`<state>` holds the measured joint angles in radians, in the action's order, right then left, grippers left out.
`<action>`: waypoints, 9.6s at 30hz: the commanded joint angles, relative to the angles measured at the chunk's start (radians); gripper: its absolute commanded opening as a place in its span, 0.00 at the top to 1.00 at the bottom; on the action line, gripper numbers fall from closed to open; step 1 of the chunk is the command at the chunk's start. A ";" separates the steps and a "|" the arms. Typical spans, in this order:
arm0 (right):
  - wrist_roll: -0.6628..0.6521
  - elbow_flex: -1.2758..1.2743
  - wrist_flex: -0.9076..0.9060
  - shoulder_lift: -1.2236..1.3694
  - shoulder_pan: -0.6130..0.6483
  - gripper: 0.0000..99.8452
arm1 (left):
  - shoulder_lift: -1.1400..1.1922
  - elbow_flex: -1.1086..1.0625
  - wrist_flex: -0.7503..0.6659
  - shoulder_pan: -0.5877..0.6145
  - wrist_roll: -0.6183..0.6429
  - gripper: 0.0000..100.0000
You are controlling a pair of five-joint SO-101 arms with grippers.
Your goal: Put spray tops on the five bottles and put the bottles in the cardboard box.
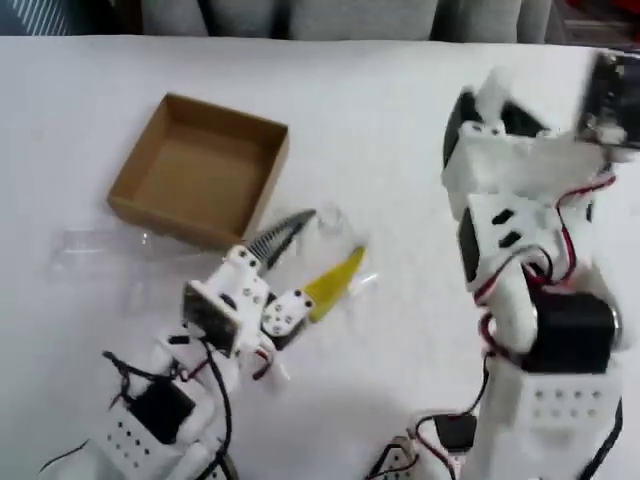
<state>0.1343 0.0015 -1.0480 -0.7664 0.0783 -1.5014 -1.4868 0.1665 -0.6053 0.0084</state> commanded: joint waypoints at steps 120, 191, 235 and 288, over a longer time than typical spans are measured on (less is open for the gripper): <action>-0.124 -0.485 -0.165 -0.403 0.295 0.89 | -0.012 -0.164 0.020 0.096 -0.129 0.98; -0.133 -1.579 0.792 -0.394 0.007 0.98 | 2.089 1.281 -0.839 0.789 0.081 0.98; -0.133 -1.660 0.983 -0.394 0.007 0.98 | 2.351 1.404 -1.034 0.805 0.081 0.98; -0.133 -1.663 0.984 -0.394 0.007 0.98 | 1.758 1.019 -0.473 0.825 -0.095 0.71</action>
<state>0.0023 -1.6586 -0.0844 -1.1607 0.0859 0.4304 -0.4388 -0.4289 0.2232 -0.0269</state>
